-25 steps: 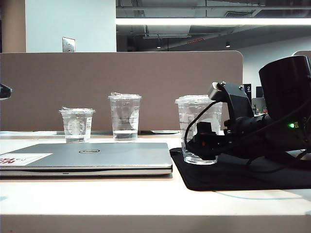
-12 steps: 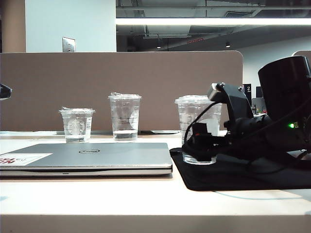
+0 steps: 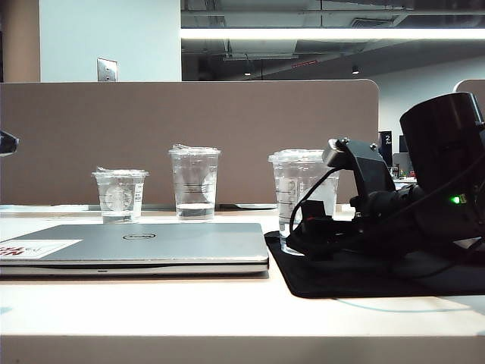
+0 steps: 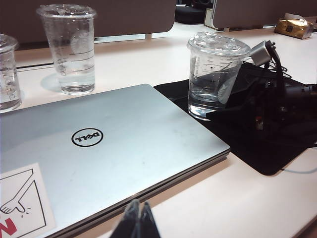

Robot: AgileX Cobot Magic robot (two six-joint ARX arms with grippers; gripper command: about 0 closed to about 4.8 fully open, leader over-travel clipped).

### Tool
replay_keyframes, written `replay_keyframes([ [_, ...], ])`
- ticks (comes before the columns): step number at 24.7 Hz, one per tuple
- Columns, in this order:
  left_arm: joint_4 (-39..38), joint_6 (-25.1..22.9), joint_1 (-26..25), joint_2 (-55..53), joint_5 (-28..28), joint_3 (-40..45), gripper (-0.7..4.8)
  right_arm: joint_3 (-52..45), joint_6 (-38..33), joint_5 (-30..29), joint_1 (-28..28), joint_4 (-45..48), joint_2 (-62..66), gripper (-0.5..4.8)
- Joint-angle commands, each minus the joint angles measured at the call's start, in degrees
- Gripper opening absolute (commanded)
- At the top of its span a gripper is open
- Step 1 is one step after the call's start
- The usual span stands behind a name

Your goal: Pick up the coffee cup on the right and place it on the right side of the laptop.

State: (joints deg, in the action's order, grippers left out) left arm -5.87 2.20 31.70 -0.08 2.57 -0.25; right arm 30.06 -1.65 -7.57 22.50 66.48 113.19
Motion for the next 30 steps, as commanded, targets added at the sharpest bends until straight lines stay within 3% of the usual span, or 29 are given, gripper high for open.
replay_keyframes([
  [1,0.35,-0.22,-0.04,0.00,0.15,-0.17,-0.05,-1.18,-0.28,0.07,0.04,0.09,-0.22,4.79],
  [9,0.35,-0.22,-0.04,0.00,0.15,-0.17,-0.05,-10.69,-0.79,0.20,0.04,14.36,-0.26,4.79],
  [19,0.33,-0.22,-0.61,0.00,0.22,-0.20,-0.05,-21.94,-1.84,1.51,0.04,14.32,-13.33,4.79],
  [21,0.35,-0.22,-2.25,0.00,0.22,-0.20,-0.05,-23.19,-2.34,1.49,0.04,14.32,-16.79,3.82],
  [25,0.33,-0.22,-8.57,0.00,0.20,-0.17,-0.05,-25.29,-4.48,1.25,0.04,14.29,-23.02,0.29],
  [26,0.35,-0.22,-10.88,0.00,0.20,-0.17,-0.05,-25.94,-4.81,1.27,0.04,14.27,-24.98,-0.03],
  [30,0.35,-0.22,-18.58,0.00,-0.20,-0.17,-0.05,-29.42,-7.10,3.50,0.11,14.27,-34.77,-0.05],
])
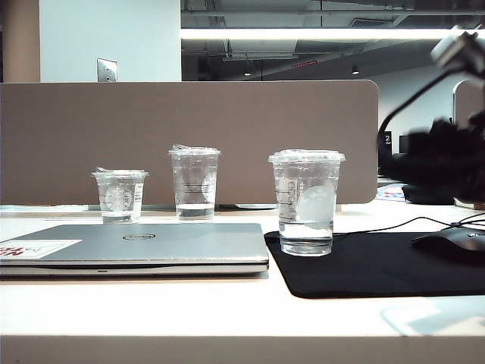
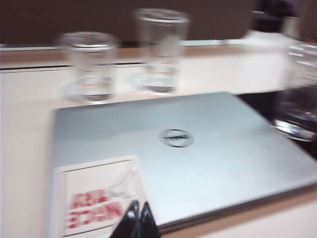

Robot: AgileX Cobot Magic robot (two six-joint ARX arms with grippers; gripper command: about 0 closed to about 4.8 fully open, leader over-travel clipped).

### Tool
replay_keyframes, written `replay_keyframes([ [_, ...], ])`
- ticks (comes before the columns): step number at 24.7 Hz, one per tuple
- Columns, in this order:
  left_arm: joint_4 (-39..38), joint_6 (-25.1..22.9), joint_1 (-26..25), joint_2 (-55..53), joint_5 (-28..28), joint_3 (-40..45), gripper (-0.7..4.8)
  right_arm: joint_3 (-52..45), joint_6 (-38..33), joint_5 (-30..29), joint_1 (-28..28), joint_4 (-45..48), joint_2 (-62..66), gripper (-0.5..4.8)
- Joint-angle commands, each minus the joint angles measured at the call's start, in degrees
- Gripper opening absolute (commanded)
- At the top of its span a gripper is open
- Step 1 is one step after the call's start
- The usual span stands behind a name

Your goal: Pick up the coffee cup on the right and place it on the right side of the laptop.

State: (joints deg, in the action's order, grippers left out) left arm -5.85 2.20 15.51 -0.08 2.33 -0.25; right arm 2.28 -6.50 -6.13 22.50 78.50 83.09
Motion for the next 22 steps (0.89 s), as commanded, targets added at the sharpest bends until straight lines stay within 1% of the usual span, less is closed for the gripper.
replay_keyframes([
  [1,0.33,-0.22,-3.65,0.00,0.04,-0.17,-0.05,-2.25,-2.89,2.36,0.11,2.25,-6.86,-0.05],
  [4,0.33,-0.22,-6.12,0.00,0.04,-0.17,-0.05,-2.32,-5.55,2.40,0.13,-1.55,-14.99,-0.05],
  [5,0.28,-0.22,-6.86,0.00,0.02,-0.17,-0.05,-2.25,-7.37,2.64,0.22,-4.70,-20.35,-0.05],
  [8,0.31,-0.22,-7.85,0.00,0.22,-0.20,-0.05,-1.33,-8.31,3.65,0.57,-12.52,-28.65,-0.05],
  [11,0.33,-0.22,-8.33,0.00,0.26,-0.17,-0.05,1.44,-8.31,3.41,0.57,-25.29,-37.42,-0.05],
  [14,0.31,-0.22,-8.59,0.00,0.26,-0.17,-0.05,6.12,-8.28,2.40,1.29,-41.59,-46.88,-0.05],
  [15,0.31,-0.22,-8.59,0.00,0.26,-0.17,-0.05,8.35,-8.22,2.60,1.70,-48.48,-50.49,-0.05],
  [18,0.33,-0.22,-8.57,0.00,0.26,-0.17,-0.05,13.68,-6.25,6.32,1.84,-64.37,-58.66,-0.05],
  [20,0.33,-0.22,-8.57,0.00,0.26,-0.17,-0.05,15.63,-4.48,9.03,1.75,-70.14,-62.84,-0.05],
  [22,0.31,-0.22,-8.57,0.00,0.28,-0.17,-0.05,15.80,-2.19,10.51,1.68,-72.30,-67.87,-0.05],
])
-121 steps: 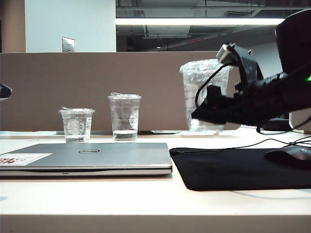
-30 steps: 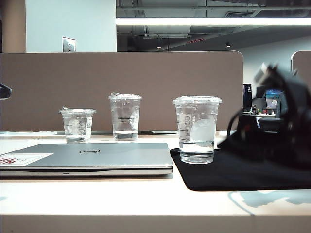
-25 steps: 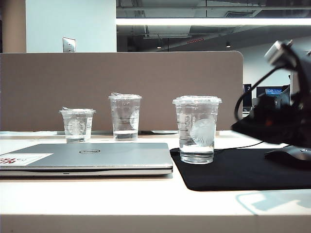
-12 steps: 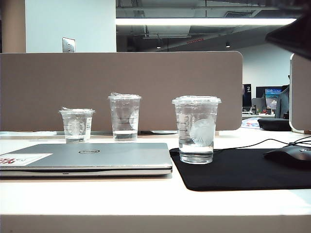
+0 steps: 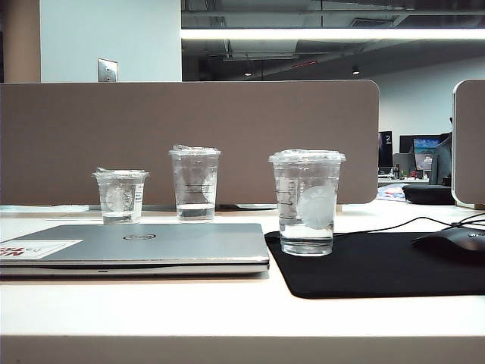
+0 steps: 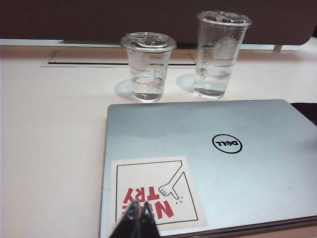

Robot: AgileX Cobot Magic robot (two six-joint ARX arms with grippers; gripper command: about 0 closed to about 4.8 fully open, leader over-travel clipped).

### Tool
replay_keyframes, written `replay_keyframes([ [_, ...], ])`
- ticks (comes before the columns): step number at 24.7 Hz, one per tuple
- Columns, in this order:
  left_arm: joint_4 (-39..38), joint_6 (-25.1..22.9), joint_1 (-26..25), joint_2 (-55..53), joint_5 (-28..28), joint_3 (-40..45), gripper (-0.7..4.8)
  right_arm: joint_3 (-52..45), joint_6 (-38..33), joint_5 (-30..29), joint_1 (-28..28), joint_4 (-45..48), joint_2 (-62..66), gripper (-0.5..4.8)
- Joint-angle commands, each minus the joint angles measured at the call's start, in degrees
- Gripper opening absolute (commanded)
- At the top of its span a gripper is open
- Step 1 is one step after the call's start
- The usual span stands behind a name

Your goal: Pick up the coffee cup on the right and place it on the right side of the laptop.

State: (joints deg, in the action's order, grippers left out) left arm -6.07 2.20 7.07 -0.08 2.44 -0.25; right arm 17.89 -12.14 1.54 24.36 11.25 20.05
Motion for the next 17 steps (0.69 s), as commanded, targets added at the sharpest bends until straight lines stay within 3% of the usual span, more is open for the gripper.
replay_keyframes([
  [1,0.52,-0.22,-0.13,0.00,0.17,-0.17,-0.05,0.20,3.69,3.56,-0.17,-5.81,-6.40,-0.05],
  [17,0.52,-0.22,-0.04,0.00,0.15,-0.17,-0.05,0.20,3.63,6.29,-0.15,-11.67,-9.46,-0.05],
])
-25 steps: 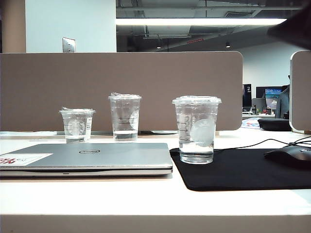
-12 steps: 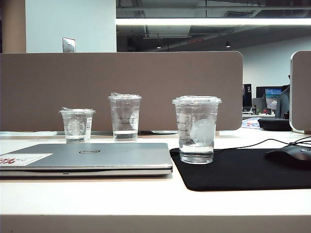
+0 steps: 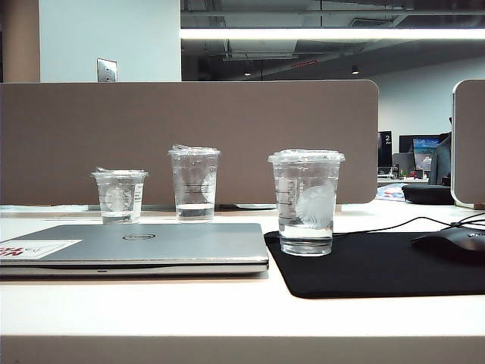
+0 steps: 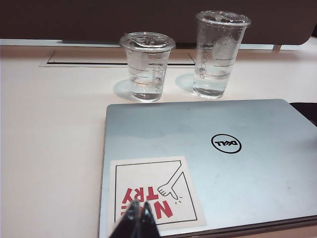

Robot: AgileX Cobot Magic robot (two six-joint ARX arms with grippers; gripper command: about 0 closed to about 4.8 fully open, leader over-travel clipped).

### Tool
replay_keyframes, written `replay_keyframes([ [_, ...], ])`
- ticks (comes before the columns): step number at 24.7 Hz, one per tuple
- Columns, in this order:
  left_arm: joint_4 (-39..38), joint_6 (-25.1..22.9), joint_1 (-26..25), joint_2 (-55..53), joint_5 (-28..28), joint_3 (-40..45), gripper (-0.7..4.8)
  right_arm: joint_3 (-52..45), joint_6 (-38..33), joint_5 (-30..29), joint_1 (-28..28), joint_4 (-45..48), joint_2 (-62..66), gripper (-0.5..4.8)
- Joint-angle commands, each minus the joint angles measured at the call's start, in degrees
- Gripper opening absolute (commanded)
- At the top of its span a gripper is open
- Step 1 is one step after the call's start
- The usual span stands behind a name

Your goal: Pick up the coffee cup on the right and place it on the right side of the laptop.

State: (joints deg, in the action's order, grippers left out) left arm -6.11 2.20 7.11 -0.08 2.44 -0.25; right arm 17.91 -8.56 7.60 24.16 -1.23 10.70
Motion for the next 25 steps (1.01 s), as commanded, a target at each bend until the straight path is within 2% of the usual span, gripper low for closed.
replay_keyframes([
  [1,0.57,-0.22,-0.09,0.00,0.15,-0.17,-0.05,0.17,0.07,0.24,0.04,0.81,-0.11,-0.05],
  [8,0.57,-0.22,-0.09,0.00,0.15,-0.17,-0.05,0.17,0.04,0.24,0.04,0.81,-0.11,-0.05],
  [10,0.57,-0.22,-0.09,0.00,0.15,-0.17,-0.05,0.17,3.17,0.37,-0.55,-0.96,-1.42,-0.05],
  [12,0.57,-0.22,-0.09,0.00,0.15,-0.17,-0.05,-0.11,6.08,0.02,-4.04,-3.67,-4.35,-0.05],
  [16,0.57,-0.22,-0.09,0.00,0.13,-0.17,-0.05,-4.42,6.43,-0.46,-16.15,-3.61,-8.72,-0.05],
  [19,0.57,-0.22,-0.07,0.00,0.17,-0.17,-0.05,-9.49,5.55,-7.93,-22.14,-0.35,-10.73,-0.05],
  [21,0.57,-0.22,-0.07,0.00,0.15,-0.17,-0.05,-12.15,5.60,-11.98,-23.21,1.95,-10.73,-0.05],
  [25,0.57,-0.22,-0.09,0.00,0.15,-0.17,-0.05,-16.35,5.57,-12.22,-23.37,3.72,-10.73,-0.05],
])
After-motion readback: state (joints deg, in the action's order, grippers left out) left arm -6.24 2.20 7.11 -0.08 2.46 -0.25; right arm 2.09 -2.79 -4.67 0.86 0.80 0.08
